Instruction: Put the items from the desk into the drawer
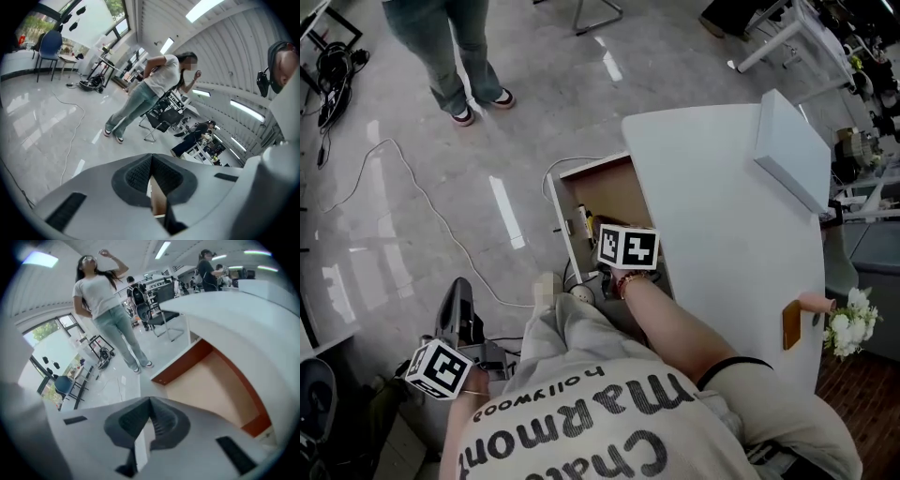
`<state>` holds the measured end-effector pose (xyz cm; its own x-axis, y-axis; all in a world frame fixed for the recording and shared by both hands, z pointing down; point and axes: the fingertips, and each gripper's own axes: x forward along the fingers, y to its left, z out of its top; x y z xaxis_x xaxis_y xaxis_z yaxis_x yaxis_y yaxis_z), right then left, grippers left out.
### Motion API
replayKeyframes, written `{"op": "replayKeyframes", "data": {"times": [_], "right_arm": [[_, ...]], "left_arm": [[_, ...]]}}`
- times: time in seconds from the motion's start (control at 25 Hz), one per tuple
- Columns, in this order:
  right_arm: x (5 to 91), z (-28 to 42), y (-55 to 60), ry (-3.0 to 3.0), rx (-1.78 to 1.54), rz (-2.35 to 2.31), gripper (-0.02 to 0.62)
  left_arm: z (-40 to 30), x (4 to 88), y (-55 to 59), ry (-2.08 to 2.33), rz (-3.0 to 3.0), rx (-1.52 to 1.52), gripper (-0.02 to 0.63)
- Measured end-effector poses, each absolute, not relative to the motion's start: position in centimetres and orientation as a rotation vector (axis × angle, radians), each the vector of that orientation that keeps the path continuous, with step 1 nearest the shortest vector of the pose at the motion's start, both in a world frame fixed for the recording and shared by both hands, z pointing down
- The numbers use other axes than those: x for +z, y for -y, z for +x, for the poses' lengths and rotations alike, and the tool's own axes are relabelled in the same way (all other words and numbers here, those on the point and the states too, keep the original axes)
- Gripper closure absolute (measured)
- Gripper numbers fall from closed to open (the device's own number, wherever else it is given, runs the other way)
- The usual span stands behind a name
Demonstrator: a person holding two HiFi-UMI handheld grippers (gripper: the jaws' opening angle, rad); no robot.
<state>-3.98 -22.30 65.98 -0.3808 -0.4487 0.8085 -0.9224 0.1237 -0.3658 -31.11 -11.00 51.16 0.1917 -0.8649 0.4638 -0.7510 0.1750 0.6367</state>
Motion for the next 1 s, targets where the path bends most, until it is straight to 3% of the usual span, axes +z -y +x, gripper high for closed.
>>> {"op": "replayKeyframes", "data": {"times": [0.44, 1.0], "right_arm": [[49.1, -0.8, 24.7, 2.226, 1.204, 1.529, 0.592], [34.6, 6.7, 23.4, 2.451, 0.826, 1.783, 0.592]], "left_arm": [[-22.8, 42.6, 16.8, 1.438, 1.861, -0.246, 0.604], [-15.9, 33.7, 18.2, 1.375, 2.124, -0.352, 0.604]]}}
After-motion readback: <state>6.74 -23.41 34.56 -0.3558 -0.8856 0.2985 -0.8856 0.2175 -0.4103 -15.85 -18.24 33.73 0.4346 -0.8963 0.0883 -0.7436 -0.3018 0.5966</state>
